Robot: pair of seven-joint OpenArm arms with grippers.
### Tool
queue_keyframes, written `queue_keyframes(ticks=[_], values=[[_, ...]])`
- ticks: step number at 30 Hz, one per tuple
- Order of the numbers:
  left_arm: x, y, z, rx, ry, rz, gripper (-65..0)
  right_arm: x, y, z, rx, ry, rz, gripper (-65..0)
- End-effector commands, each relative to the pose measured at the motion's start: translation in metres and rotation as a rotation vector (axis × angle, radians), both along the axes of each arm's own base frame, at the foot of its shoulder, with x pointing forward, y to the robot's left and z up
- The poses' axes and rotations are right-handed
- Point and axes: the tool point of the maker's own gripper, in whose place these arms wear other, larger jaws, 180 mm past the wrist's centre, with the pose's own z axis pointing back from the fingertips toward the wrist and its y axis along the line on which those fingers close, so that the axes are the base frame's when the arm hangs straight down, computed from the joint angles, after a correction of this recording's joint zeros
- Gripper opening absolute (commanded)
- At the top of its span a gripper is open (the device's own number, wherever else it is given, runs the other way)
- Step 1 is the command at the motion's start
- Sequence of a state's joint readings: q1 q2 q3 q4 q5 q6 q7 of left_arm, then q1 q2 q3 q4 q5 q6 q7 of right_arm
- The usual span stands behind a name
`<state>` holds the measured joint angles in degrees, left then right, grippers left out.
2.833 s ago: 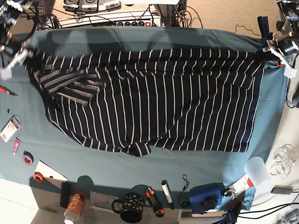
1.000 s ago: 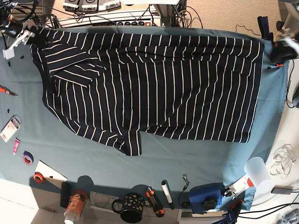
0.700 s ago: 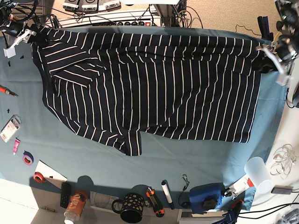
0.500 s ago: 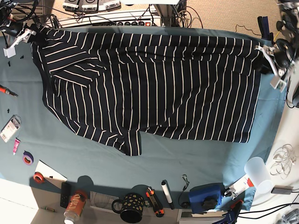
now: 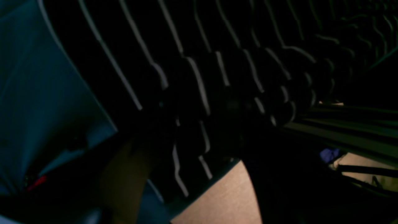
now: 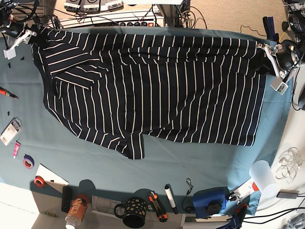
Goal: Layout the t-shirt on the table in an organized manner, then fold the t-shirt properly
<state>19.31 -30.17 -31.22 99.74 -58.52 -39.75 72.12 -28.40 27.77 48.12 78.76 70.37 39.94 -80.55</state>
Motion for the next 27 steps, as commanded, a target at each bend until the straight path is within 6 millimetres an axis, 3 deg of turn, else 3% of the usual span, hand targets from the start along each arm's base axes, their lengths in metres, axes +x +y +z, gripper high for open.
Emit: queue_keyframes(ticks=[1,12,20,24,27], values=[[0.007,0.005,0.009,0.017,-0.038,-0.005,-42.2,0.007,-0.009,0.011,-0.031,-0.027,0.006,-40.5],[0.005,0.008,0.003,0.047,-0.024,-0.004,-42.2,0.007,-0.009,0.011,-0.03,-0.027,0.006,-40.5],[-0.004,-0.025,-0.013,0.019,0.024,-0.109,-42.2,0.007,-0.009,0.011,-0.03,-0.027,0.006,-40.5],[0.011,-0.007,-0.019,0.095,0.005,0.029,-42.3,0.007,-0.009,0.011,-0.031,-0.027,0.007,-40.5],[0.011,-0.003,-0.02,0.115,0.006,0.033,-48.8,0.007,-0.009,0.011,-0.03,-0.027,0.006,-40.5]])
